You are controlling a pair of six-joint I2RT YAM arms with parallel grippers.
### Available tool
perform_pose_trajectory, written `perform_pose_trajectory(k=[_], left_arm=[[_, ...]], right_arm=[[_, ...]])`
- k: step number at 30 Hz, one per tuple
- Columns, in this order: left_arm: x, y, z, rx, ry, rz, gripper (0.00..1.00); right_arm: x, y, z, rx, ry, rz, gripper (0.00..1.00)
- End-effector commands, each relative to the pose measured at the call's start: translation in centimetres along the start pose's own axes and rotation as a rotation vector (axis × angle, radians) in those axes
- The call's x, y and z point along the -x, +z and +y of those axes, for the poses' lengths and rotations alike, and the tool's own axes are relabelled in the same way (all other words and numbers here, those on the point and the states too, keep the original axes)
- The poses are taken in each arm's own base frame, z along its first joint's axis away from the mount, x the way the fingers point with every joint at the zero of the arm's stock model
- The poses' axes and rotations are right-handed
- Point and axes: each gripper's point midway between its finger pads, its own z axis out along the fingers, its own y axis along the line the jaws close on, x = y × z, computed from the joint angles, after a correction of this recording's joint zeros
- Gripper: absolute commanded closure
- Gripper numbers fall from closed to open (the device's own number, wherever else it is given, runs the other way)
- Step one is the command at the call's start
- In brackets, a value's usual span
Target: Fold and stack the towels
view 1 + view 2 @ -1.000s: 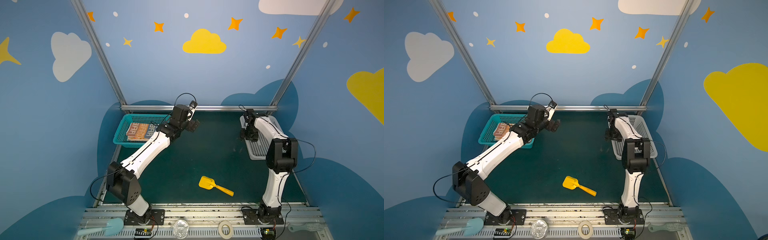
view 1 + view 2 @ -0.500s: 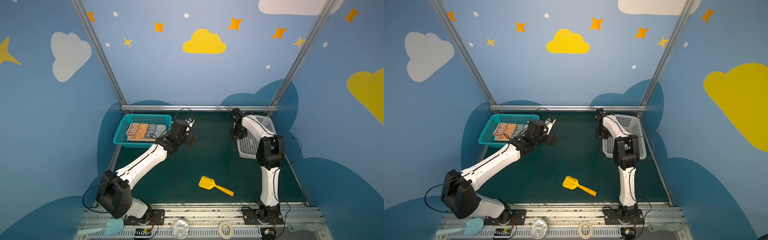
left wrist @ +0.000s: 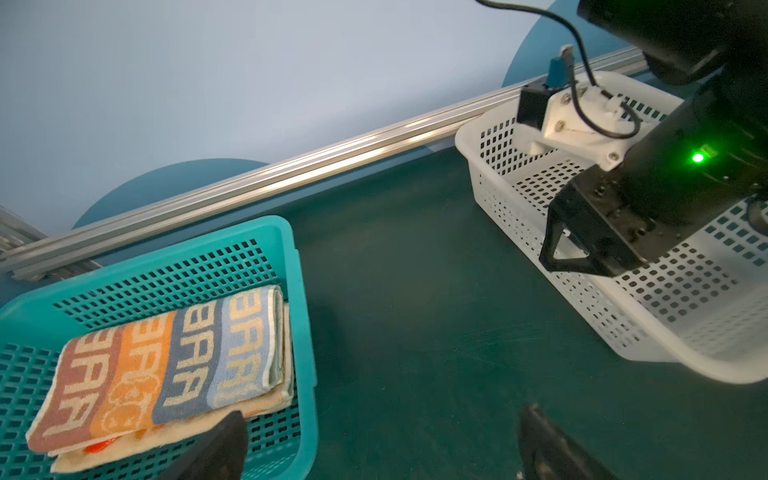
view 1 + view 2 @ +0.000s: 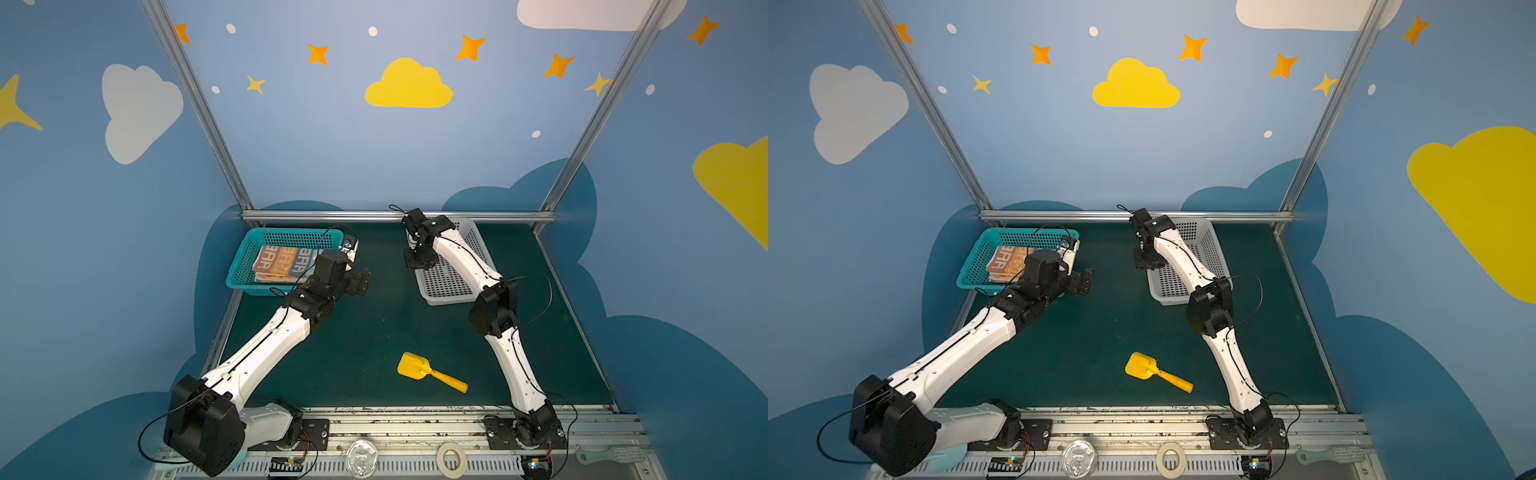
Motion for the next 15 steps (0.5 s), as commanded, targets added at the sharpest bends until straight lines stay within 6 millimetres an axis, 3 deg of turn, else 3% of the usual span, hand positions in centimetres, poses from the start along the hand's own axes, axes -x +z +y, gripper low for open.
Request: perform_pose_trajectory(k=[1,3,5,9,12,15], left_arm=[[-0.7,-0.1,2.0,0.061,-0.073,-0.023,0.0],[-1.3,-0.2,3.4,0.115,-0.089,-0.045,0.0],[-1.7,-0.5,5.1,0.176,-0.099,-0.076,0.0],[-3.2,-0.6,8.9,0.299,-0.128,-0.124,0.0],[-5.0,-0.3,11.3,0.37,-0.142,-0.11,0.0],[-7.1,0.6,12.7,0.4,-0.161,-0.11,0.0]], right_arm=[[1.0,-3.6,0.7,0.081,0.011,-0.055,0.25],[1.3,-5.9,-0.7,0.059,0.044,-0.09,0.16],[1.0,-8.6,-3.2,0.022,0.092,-0.116,0.13],[-1.0,-13.6,-11.1,-0.071,0.251,-0.2,0.1],[-3.7,-15.5,-18.2,-0.18,0.384,-0.311,0.09],[-7.4,-15.2,-23.9,-0.31,0.504,-0.423,0.09]])
